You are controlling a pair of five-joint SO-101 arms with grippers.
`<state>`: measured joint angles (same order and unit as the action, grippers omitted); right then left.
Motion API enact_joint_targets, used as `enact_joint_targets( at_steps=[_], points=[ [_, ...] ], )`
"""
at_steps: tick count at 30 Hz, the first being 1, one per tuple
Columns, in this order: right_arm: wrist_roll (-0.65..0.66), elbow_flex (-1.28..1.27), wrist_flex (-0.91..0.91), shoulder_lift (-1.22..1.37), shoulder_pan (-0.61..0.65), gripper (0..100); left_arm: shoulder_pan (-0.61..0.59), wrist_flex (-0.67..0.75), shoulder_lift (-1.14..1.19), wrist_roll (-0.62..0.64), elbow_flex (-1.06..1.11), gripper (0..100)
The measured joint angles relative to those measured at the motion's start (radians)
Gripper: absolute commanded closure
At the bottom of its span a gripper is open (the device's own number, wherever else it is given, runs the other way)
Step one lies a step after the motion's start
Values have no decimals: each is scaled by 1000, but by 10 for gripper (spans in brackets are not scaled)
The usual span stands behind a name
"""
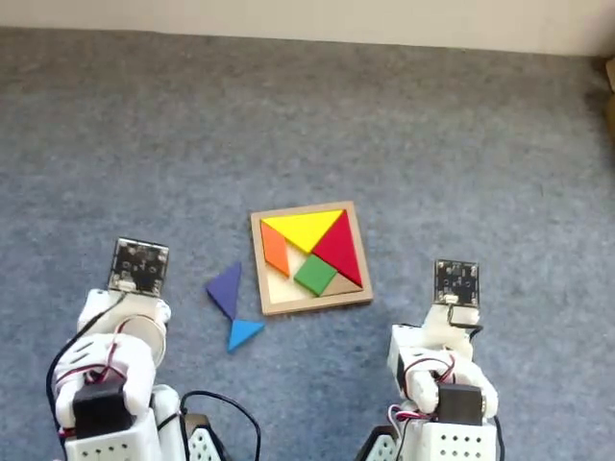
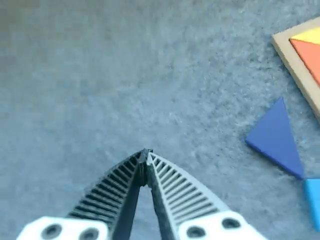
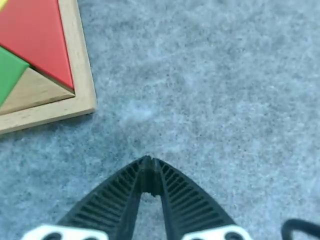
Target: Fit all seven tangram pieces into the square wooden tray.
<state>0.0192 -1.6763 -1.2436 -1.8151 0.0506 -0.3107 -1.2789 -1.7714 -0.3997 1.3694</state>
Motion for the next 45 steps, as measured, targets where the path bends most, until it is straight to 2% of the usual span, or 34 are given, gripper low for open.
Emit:
enact_joint_targets(
  at_steps=[3,9,12,15,18,21,30,35,39,45],
  points=[
    [0,0,0,0,0,990,0,0,0,-106,-46,932],
    [0,0,0,0,0,990,11,-21,40,-129,-149,929],
    [0,0,0,0,0,990,40,-52,192,-135,-221,906],
    [0,0,0,-2,0,990,80,-80,387,-130,-307,830],
    [0,0,0,-2,0,990,100,-81,578,-48,-377,783],
    [0,0,0,-2,0,990,130,-81,712,32,-416,782],
    [0,0,0,-2,0,990,301,-78,931,233,-423,777],
    [0,0,0,-2,0,990,361,5,1030,333,-423,713],
    [0,0,0,-2,0,990,364,98,1155,391,-423,713],
    [0,0,0,-2,0,990,370,224,1339,405,-423,730]
  ],
)
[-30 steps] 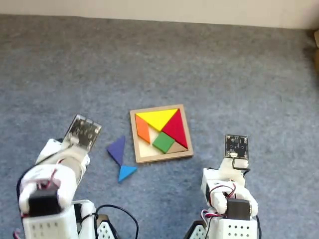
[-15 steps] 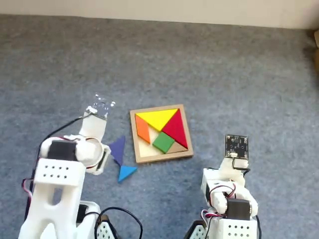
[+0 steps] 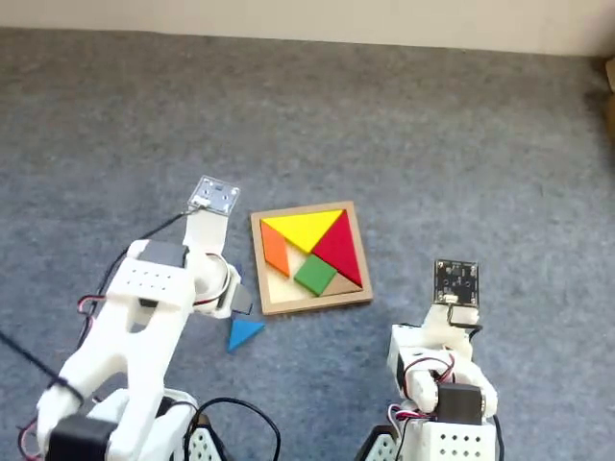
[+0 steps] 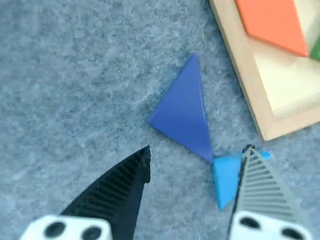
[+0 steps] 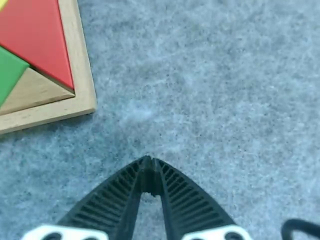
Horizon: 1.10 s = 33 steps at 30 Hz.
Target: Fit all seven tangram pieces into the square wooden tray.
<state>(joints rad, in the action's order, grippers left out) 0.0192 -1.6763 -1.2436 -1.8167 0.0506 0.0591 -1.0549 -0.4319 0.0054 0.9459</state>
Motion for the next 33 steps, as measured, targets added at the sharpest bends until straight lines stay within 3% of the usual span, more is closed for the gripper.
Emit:
enact_joint_targets(
  at_steps=[11,33],
  points=[
    [0,0,0,0,0,990,-2,129,141,34,-8,730],
    [0,0,0,0,0,990,-2,107,296,49,-138,820]
  ],
)
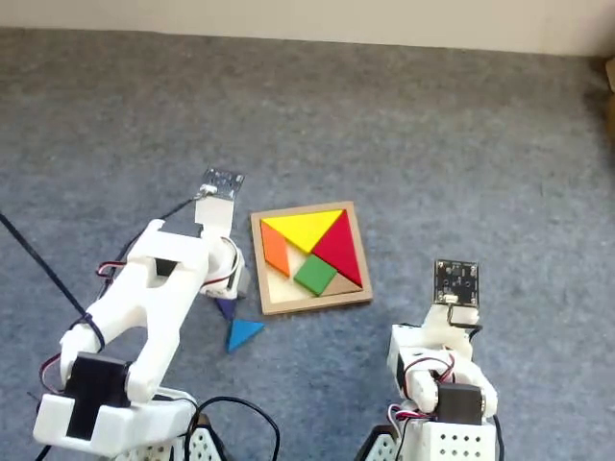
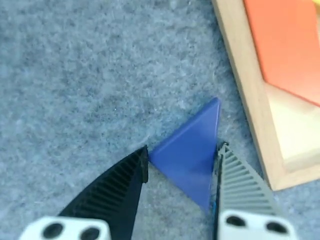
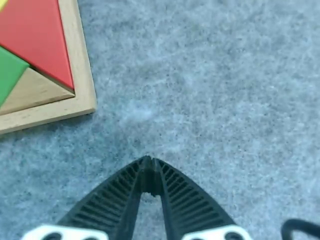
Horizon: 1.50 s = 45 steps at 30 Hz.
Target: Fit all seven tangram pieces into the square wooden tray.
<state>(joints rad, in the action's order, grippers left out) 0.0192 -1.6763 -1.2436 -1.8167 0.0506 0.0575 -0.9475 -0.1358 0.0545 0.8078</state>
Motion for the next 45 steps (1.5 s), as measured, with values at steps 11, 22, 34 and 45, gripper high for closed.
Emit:
enact_joint_targets(
  at_steps=[11,22,34,45],
  points=[
    [0,0,0,0,0,990,25,-12,0,0,0,836],
    [0,0,0,0,0,990,25,-69,0,0,-34,899],
    [0,0,0,0,0,990,25,-368,0,112,-298,899],
    [0,0,0,0,0,990,218,-473,2,528,-397,998]
  ],
)
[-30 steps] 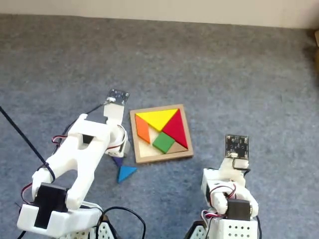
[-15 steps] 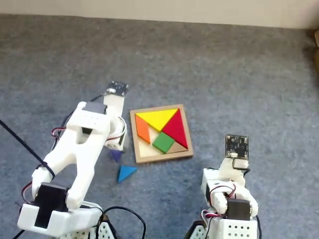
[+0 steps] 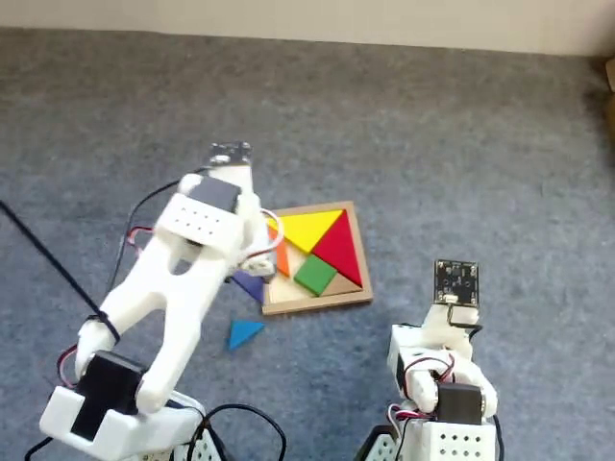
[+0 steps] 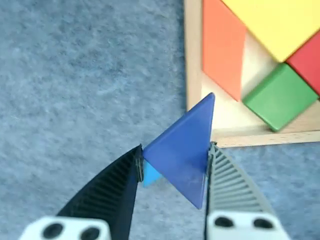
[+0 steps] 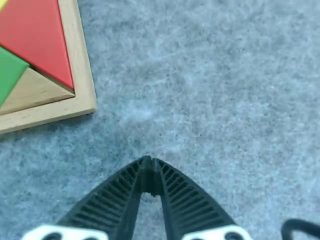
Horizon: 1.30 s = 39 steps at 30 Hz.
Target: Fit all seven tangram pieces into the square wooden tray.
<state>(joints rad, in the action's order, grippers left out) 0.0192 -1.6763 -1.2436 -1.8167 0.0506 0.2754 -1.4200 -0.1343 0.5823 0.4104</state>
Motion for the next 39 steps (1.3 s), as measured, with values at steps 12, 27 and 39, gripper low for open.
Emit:
enact_joint_targets(
  at_steps=[12,27,39],
  points=[
    [0,0,0,0,0,990,153,157,2,414,43,975],
    [0,0,0,0,0,990,164,359,2,463,166,647],
    [0,0,0,0,0,990,121,350,2,463,120,917]
  ],
)
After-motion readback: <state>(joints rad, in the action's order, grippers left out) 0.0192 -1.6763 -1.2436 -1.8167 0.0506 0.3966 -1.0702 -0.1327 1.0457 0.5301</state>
